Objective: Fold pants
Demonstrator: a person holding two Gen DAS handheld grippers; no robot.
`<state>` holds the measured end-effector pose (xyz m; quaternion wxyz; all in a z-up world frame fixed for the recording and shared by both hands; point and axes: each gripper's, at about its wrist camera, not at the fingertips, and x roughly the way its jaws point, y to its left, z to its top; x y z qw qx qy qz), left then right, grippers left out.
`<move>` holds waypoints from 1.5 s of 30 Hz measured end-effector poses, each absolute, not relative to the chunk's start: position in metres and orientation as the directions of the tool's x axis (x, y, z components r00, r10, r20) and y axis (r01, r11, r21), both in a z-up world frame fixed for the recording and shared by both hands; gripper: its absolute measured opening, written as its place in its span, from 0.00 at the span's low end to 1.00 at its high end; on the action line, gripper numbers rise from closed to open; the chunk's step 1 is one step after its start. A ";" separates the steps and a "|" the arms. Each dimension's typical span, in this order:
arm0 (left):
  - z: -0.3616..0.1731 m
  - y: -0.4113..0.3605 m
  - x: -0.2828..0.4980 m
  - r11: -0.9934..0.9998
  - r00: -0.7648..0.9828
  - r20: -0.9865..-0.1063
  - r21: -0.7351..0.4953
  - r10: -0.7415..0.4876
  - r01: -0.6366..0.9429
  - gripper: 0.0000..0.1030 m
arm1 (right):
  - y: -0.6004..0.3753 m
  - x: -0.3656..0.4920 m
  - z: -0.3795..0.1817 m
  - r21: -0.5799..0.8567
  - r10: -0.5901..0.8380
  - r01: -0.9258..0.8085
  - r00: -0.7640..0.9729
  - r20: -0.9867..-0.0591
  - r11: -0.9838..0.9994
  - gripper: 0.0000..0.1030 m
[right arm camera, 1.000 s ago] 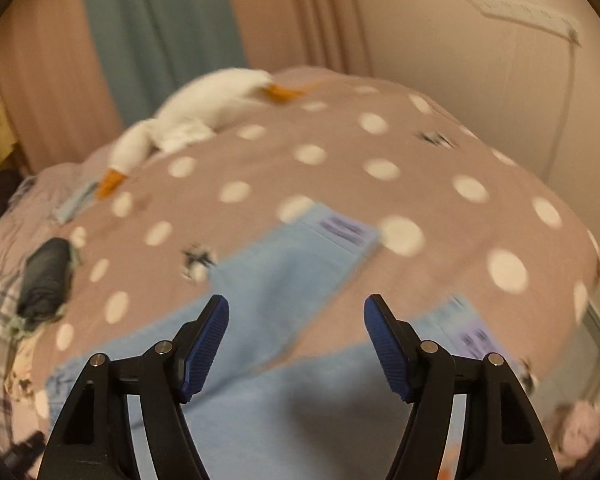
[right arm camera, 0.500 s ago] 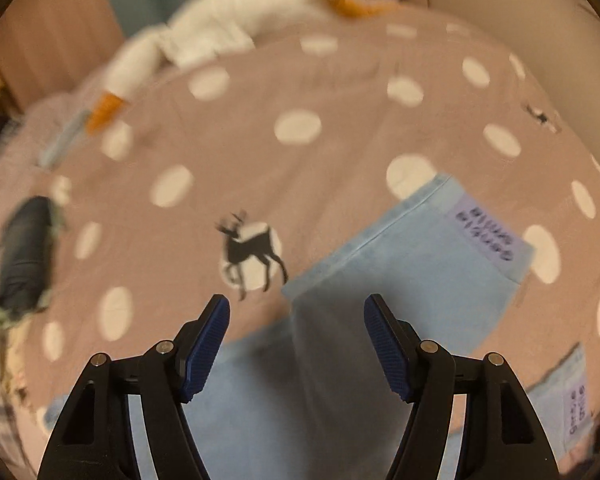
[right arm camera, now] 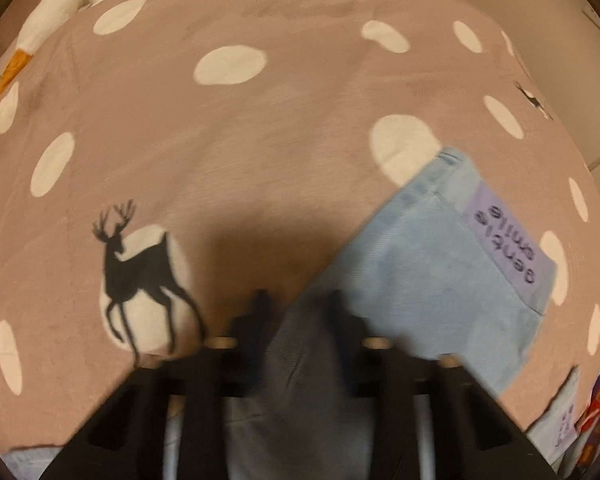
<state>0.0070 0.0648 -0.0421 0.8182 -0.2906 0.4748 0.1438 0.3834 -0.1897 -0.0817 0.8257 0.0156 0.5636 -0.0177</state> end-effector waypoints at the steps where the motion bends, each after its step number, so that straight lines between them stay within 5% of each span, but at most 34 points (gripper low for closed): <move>1: -0.041 0.064 0.008 0.789 0.514 -0.856 -0.348 -0.047 -0.507 0.83 | -0.197 0.377 -0.080 0.061 0.041 0.045 0.364 -0.930 0.997 0.02; 13: -0.016 0.059 0.026 0.782 0.605 -0.789 -0.441 -0.105 -0.440 0.83 | -0.309 0.197 0.021 0.438 0.356 -0.053 0.674 -0.648 0.898 0.02; 28: -0.042 0.046 0.142 0.764 0.505 -0.829 -0.483 -0.241 -0.428 0.82 | -0.358 0.135 -0.052 0.522 0.375 0.100 0.584 -0.720 0.847 0.02; 31: -0.057 0.047 0.161 0.755 0.466 -0.844 -0.483 -0.266 -0.444 0.74 | -0.359 0.132 -0.055 0.524 0.377 0.104 0.579 -0.723 0.845 0.02; 32: -0.060 0.047 0.163 0.752 0.458 -0.849 -0.478 -0.264 -0.453 0.63 | -0.359 0.130 -0.056 0.524 0.378 0.101 0.580 -0.722 0.846 0.02; 33: -0.063 0.048 0.163 0.749 0.463 -0.846 -0.482 -0.264 -0.454 0.40 | -0.360 0.130 -0.057 0.529 0.381 0.105 0.577 -0.722 0.842 0.02; 36: -0.065 0.043 0.155 0.770 0.468 -0.839 -0.486 -0.278 -0.413 0.16 | -0.363 0.129 -0.059 0.544 0.396 0.109 0.571 -0.719 0.832 0.02; 45: -0.034 0.017 0.024 0.802 0.529 -0.772 -0.541 -0.353 -0.254 0.11 | -0.382 0.103 -0.031 0.489 0.315 0.131 0.618 -0.721 0.862 0.02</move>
